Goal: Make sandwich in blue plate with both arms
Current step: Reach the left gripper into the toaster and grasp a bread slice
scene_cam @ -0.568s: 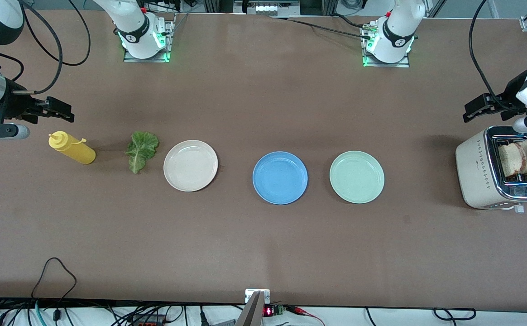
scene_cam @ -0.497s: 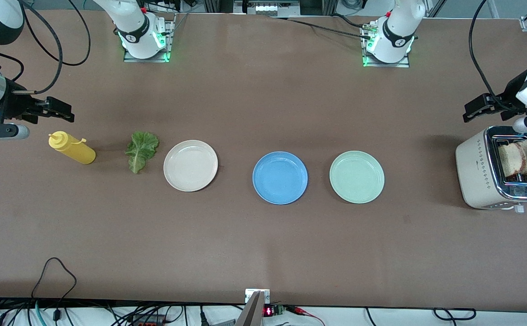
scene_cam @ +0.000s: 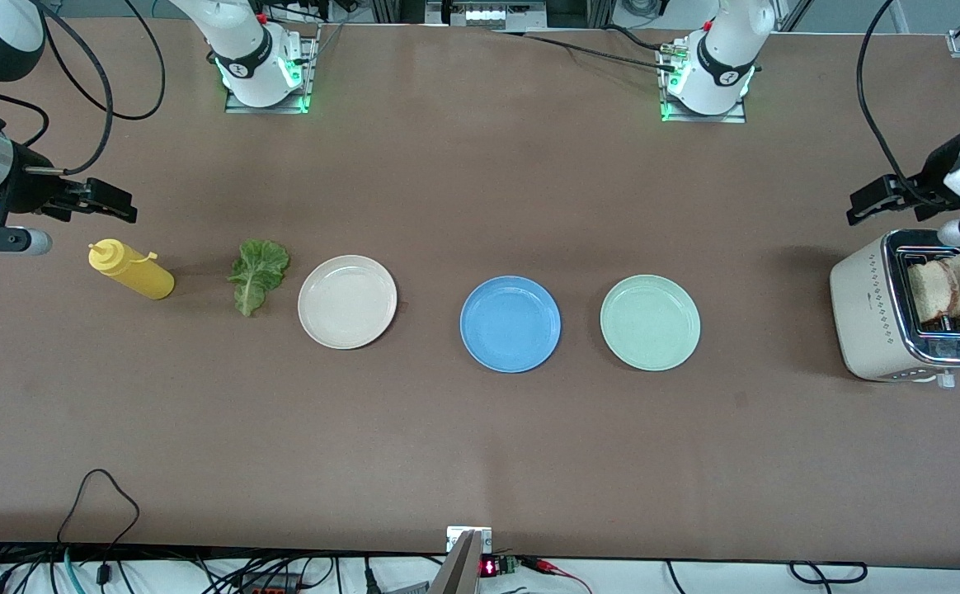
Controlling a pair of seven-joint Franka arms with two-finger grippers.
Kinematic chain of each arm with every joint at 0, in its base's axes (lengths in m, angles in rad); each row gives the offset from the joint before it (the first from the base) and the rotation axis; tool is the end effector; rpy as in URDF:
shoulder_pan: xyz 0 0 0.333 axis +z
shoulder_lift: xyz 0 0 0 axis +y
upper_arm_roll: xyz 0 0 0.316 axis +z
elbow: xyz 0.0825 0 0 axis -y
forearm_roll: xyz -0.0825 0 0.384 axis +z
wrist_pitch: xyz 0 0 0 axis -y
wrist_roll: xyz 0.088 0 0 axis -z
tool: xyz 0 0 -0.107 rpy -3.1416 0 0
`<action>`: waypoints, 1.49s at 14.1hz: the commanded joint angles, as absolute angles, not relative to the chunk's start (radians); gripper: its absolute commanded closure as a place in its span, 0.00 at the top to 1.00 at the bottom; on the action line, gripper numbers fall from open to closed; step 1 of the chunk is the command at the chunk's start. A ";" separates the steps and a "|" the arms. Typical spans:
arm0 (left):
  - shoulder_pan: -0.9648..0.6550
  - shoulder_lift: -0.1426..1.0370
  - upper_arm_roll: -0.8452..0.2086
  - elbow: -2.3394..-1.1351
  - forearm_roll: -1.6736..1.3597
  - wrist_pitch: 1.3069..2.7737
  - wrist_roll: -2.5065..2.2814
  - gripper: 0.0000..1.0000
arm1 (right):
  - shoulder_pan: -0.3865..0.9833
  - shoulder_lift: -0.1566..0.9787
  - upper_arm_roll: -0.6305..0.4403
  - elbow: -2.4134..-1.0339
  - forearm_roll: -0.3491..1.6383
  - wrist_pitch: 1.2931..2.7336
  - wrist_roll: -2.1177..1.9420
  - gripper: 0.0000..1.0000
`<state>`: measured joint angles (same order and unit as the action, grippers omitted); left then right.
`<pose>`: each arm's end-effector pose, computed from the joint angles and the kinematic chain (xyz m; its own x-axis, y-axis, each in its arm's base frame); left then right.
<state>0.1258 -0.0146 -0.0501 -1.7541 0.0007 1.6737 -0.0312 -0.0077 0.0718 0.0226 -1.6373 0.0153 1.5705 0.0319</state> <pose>0.5495 0.0416 0.5545 0.9921 0.1065 -0.0657 0.1065 -0.9943 -0.0035 0.5690 0.0097 0.5529 0.9902 -0.0170 -0.1386 -0.0189 -0.9997 -0.0124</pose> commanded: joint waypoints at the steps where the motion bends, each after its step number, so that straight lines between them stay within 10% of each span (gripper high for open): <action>1: 0.195 0.047 -0.051 -1.756 0.018 1.713 -0.017 1.00 | -0.009 0.061 0.029 -1.643 0.025 1.563 0.040 1.00; 13: 0.474 0.284 -0.049 -1.758 0.018 1.970 0.411 1.00 | -0.005 0.124 0.035 -1.638 0.021 1.551 0.023 1.00; 21: 0.474 0.314 -0.051 -1.761 0.018 1.967 0.411 0.82 | 0.005 0.129 0.037 -1.637 0.021 1.536 0.020 1.00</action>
<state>0.4707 0.3040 -0.0456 -1.7641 0.0026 1.9676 0.3982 0.0046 0.1362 0.0356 -1.6414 0.0153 1.5523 0.0295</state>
